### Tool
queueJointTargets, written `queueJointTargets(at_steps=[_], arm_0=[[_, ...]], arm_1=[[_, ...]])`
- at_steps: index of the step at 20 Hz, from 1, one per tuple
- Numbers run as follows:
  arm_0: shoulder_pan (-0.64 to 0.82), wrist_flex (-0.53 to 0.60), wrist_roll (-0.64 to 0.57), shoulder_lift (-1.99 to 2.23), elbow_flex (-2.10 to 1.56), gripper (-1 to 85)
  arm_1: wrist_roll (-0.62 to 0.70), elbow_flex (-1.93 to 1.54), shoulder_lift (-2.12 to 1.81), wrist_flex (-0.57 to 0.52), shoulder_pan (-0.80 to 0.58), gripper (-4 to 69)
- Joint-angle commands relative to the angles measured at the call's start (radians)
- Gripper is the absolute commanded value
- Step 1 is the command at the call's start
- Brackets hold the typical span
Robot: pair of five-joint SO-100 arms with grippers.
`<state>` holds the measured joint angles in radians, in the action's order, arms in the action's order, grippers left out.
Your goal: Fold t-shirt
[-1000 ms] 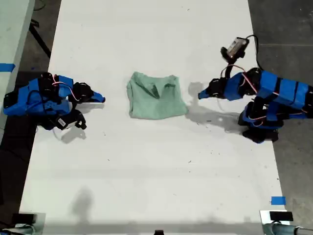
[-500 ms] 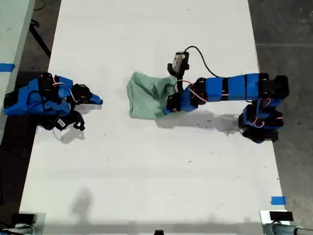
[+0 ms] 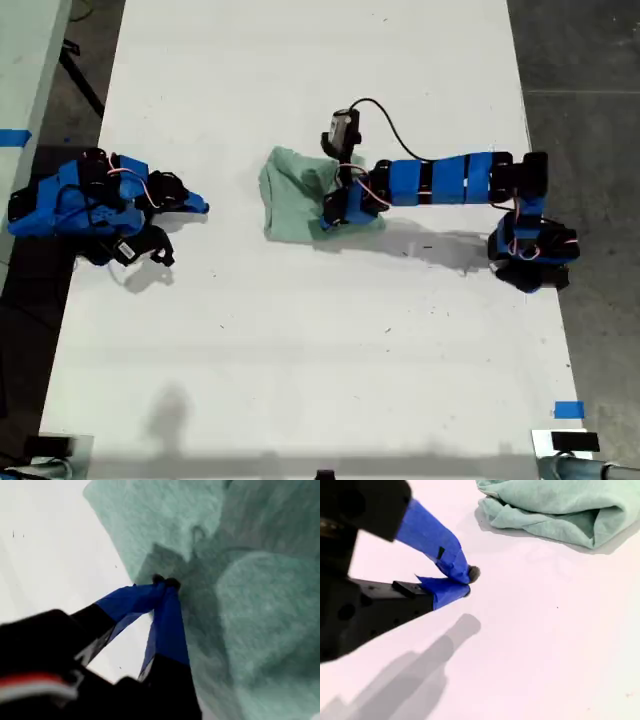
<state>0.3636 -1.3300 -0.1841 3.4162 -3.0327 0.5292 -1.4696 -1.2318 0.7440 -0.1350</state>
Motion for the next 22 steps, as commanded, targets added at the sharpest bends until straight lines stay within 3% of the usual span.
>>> queueJointTargets(at_steps=[1, 8, 12, 15, 17, 18, 22], arm_0=[[0.005, -0.003, 0.012, 0.005, 0.005, 0.0], [0.011, -0.005, 0.012, 0.005, 0.005, 0.0], [0.025, -0.011, 0.012, 0.005, 0.005, 1.2], [0.023, -0.017, 0.014, 0.005, 0.005, 2.7], [-0.006, -0.034, 0.048, 0.005, 0.005, 8.1], [-0.034, -0.034, 0.048, 0.005, 0.006, 12.1], [-0.092, -0.040, 0.091, 0.005, 0.006, 11.9]], arm_1=[[0.063, 0.132, 0.029, 0.006, -0.067, -1.3], [0.344, 0.449, 0.239, 0.046, -0.350, -1.3], [0.457, 0.667, 0.206, 0.166, -0.538, -1.3], [0.466, 0.644, 0.048, 0.224, -0.588, -1.3], [0.454, 0.575, -0.049, 0.293, -0.600, -1.3], [0.442, 0.488, -0.135, 0.318, -0.598, -1.3], [0.290, -0.137, -0.709, 0.345, -0.586, -1.3]])
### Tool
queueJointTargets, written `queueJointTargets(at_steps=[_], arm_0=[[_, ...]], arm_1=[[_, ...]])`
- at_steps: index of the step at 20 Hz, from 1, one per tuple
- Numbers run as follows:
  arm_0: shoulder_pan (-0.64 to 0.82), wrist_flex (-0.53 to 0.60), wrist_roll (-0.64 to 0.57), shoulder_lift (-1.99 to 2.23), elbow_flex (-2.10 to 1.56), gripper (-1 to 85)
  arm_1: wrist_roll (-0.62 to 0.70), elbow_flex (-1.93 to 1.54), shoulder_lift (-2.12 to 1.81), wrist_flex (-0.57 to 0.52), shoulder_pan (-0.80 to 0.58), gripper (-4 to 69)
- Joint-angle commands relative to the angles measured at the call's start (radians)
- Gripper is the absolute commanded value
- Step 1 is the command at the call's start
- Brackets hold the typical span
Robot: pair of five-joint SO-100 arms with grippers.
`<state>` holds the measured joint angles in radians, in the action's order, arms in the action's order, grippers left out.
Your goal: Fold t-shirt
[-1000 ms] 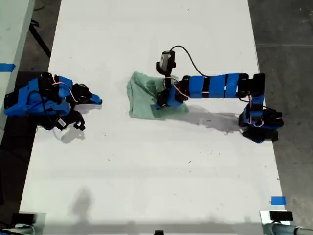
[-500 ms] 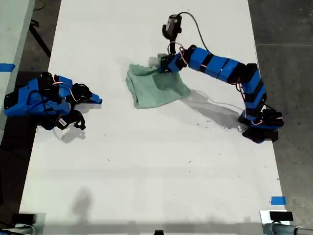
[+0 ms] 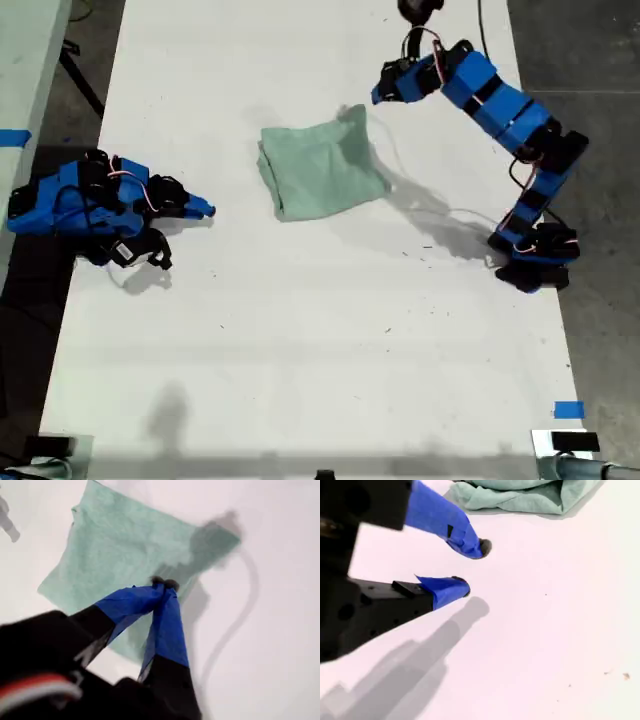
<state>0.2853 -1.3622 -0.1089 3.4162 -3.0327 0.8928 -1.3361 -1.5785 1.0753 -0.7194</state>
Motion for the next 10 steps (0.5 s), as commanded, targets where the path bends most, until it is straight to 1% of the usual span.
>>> queueJointTargets(at_steps=[1, 4, 5, 7, 9, 10], arm_0=[[0.000, -0.008, 0.015, 0.005, 0.006, 11.9], [0.038, -0.006, 0.009, 0.005, 0.006, 11.9], [0.044, -0.006, 0.009, 0.005, 0.006, 11.9], [0.046, -0.006, 0.009, 0.005, 0.006, 11.9], [0.046, -0.006, 0.009, 0.005, 0.006, 11.9], [0.046, -0.006, 0.009, 0.005, 0.006, 11.9]], arm_1=[[-0.137, -0.453, -0.532, 0.032, 0.005, -1.3], [-0.367, -0.977, -1.026, 0.097, 0.061, -1.3], [-0.456, -1.141, -1.180, 0.103, 0.095, -1.3], [-0.676, -1.436, -1.477, 0.133, 0.221, -1.3], [-0.902, -1.686, -1.832, 0.201, 0.370, -1.3], [-0.951, -1.717, -1.835, 0.170, 0.425, -1.3]])
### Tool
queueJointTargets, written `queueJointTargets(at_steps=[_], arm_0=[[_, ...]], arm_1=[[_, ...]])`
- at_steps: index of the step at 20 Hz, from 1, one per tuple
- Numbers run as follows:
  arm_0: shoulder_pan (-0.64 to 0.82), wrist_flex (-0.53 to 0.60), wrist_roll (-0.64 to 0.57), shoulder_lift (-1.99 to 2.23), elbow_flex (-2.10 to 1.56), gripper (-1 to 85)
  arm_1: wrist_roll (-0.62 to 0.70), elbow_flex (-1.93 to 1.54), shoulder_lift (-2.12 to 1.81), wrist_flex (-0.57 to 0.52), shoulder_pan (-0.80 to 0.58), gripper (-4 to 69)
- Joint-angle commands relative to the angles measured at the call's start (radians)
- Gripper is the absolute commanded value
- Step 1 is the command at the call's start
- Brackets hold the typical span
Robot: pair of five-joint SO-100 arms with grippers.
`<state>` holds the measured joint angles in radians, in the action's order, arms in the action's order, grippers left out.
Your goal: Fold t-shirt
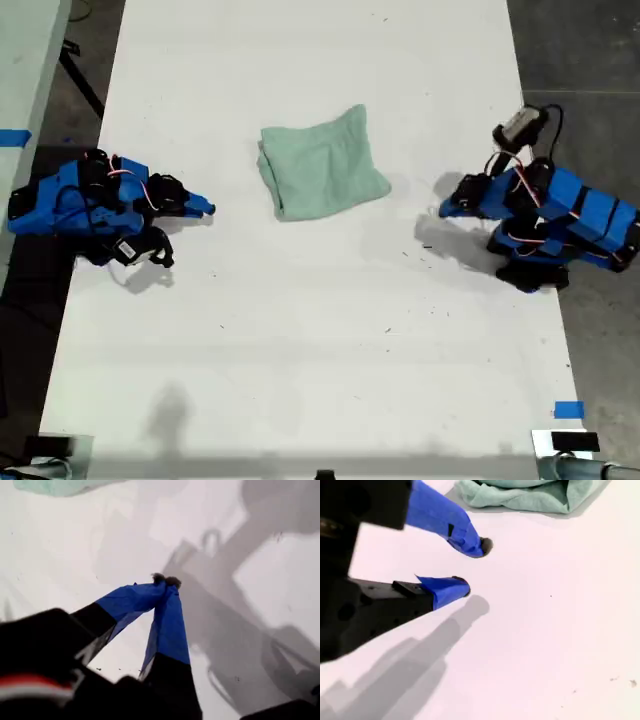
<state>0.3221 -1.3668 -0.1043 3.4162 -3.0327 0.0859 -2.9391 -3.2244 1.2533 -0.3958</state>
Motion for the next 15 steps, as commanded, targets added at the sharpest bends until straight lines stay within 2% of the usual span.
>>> queueJointTargets(at_steps=[1, 2, 3, 4, 8, 15], arm_0=[[0.008, -0.002, 0.005, 0.005, 0.006, 11.9], [0.008, -0.002, 0.005, 0.005, 0.006, 11.9], [0.006, -0.002, 0.005, 0.005, 0.006, 11.9], [0.006, -0.002, 0.005, 0.005, 0.006, 11.9], [0.005, -0.002, 0.005, 0.005, 0.006, 11.9], [0.003, -0.002, 0.005, 0.005, 0.006, 11.9]], arm_1=[[-0.184, -0.115, -0.163, -0.006, 0.107, -1.3], [-0.199, -0.115, -0.156, -0.006, 0.094, -1.3], [-0.176, -0.115, -0.190, -0.006, 0.072, 1.9], [-0.078, -0.114, -0.206, -0.008, 0.063, 2.7], [0.522, -0.115, -0.206, -0.012, 0.087, 2.4], [0.509, -0.115, -0.206, -0.011, 0.087, 2.1]])
